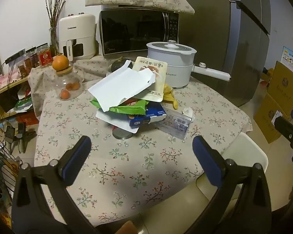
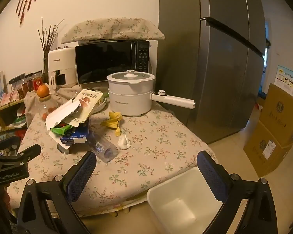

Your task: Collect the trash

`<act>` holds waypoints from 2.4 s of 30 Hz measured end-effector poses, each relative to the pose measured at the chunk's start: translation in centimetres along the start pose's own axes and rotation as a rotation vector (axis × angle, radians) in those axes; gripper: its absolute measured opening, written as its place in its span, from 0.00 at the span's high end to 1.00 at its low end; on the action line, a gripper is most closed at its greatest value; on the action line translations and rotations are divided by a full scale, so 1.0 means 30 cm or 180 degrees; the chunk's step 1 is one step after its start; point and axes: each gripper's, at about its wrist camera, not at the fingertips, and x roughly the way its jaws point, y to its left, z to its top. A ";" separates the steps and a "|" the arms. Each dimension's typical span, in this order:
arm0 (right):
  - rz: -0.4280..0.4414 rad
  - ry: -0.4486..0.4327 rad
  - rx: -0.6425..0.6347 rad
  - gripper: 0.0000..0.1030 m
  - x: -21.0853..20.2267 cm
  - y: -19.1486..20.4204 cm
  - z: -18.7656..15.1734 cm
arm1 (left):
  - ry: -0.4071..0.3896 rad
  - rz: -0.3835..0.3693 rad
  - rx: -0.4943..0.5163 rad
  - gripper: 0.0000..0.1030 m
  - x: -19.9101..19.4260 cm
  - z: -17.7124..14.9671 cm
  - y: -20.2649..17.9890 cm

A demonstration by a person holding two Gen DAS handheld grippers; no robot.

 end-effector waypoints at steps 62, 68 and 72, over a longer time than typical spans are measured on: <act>0.0005 0.0077 -0.0068 0.00 0.024 0.024 -0.015 | -0.0005 -0.0003 -0.0020 0.00 -0.002 -0.012 0.021; 0.0006 0.0078 -0.0071 0.00 0.025 0.025 -0.015 | -0.0001 -0.0004 -0.0022 0.00 -0.002 -0.012 0.022; 0.0005 0.0080 -0.0072 0.00 0.025 0.025 -0.015 | 0.0001 -0.0004 -0.0017 0.00 -0.001 -0.011 0.021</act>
